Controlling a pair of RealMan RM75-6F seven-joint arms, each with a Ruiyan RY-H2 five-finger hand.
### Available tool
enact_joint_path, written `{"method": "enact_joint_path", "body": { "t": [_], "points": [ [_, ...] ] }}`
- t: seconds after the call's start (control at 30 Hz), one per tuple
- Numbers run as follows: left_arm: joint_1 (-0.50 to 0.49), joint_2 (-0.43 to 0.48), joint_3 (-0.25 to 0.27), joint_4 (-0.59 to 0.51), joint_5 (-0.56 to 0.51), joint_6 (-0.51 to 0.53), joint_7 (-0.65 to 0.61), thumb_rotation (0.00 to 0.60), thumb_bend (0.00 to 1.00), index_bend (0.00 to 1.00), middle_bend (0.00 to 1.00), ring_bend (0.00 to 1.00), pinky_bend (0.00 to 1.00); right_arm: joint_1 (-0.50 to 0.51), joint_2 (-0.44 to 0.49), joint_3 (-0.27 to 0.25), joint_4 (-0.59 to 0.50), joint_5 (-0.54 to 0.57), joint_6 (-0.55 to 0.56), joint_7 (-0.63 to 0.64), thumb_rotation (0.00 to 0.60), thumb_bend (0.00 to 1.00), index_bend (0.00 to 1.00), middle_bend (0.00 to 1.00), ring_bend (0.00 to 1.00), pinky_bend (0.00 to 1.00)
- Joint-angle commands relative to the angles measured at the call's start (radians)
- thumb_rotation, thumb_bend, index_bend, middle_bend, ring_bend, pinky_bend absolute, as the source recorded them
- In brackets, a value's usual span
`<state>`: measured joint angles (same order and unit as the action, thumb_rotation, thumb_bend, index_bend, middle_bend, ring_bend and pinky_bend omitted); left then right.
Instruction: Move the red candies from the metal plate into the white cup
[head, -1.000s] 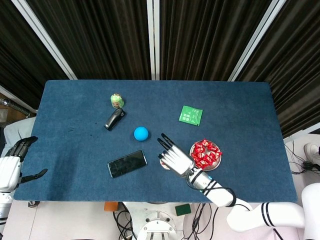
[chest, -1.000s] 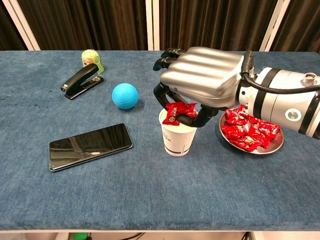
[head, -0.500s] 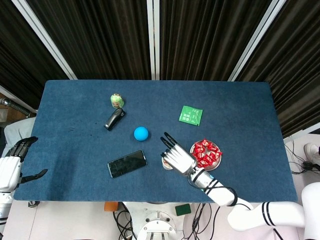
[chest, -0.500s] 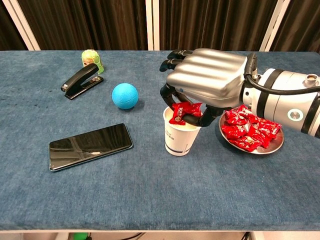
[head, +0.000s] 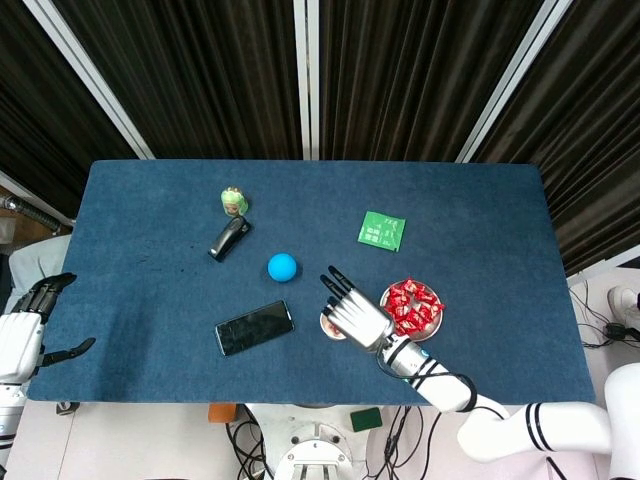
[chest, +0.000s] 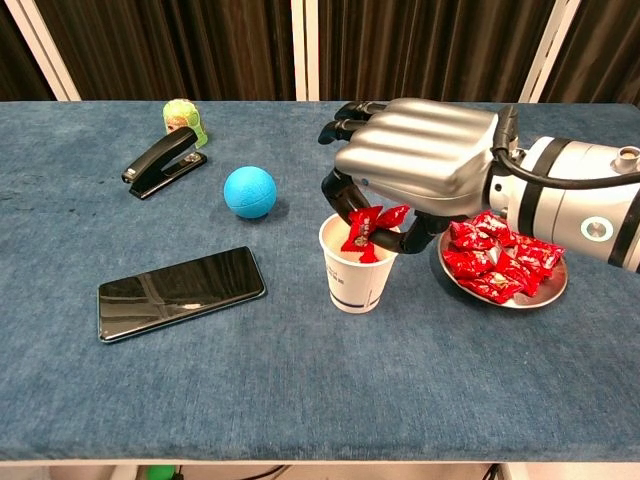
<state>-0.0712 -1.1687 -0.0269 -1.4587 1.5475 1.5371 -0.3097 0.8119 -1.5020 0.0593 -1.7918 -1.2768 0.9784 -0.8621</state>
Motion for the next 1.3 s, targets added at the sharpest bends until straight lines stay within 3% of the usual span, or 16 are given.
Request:
{"method": "enact_joint_path", "body": {
  "t": [0.03,0.17,0.63,0.8,0.93,1.13,1.3],
  "points": [
    [0.000,0.000,0.000,0.000,0.000,0.000,0.000,0.600,0.04,0.15,0.13,0.11,0.23,0.000,0.003,-0.002,-0.003,-0.002,0.002,0.002,0.600,0.38,0.51,0.44,0.04,0.00],
    [-0.001,0.001,0.000,-0.002,0.001,-0.002,0.001,0.600,0.04,0.15,0.13,0.11,0.23,0.002,0.009,-0.002,-0.006,-0.007,0.003,0.010,0.600,0.37,0.46,0.38,0.01,0.00],
    [-0.001,0.003,-0.001,-0.009,0.002,-0.002,0.006,0.600,0.04,0.15,0.13,0.11,0.23,-0.003,0.025,-0.006,-0.015,-0.054,0.026,0.050,0.600,0.36,0.43,0.34,0.00,0.00],
    [-0.003,0.004,0.000,-0.011,0.004,-0.004,0.008,0.600,0.04,0.15,0.13,0.11,0.23,-0.042,0.084,-0.017,-0.050,-0.101,0.092,0.066,0.600,0.35,0.42,0.33,0.00,0.00],
    [-0.001,0.005,-0.001,-0.014,0.005,0.001,0.012,0.600,0.04,0.15,0.13,0.11,0.23,-0.093,0.160,-0.027,-0.072,-0.096,0.147,0.091,0.600,0.30,0.38,0.25,0.00,0.00],
    [-0.002,0.002,0.002,-0.021,0.014,0.004,0.025,0.600,0.04,0.15,0.13,0.11,0.23,-0.141,0.232,-0.025,-0.022,-0.030,0.152,0.185,0.600,0.29,0.33,0.15,0.00,0.00],
    [-0.003,0.001,0.003,-0.027,0.015,0.003,0.032,0.600,0.04,0.15,0.13,0.11,0.23,-0.143,0.210,-0.028,0.075,-0.008,0.101,0.255,0.600,0.29,0.26,0.07,0.00,0.00]
  ]
}}
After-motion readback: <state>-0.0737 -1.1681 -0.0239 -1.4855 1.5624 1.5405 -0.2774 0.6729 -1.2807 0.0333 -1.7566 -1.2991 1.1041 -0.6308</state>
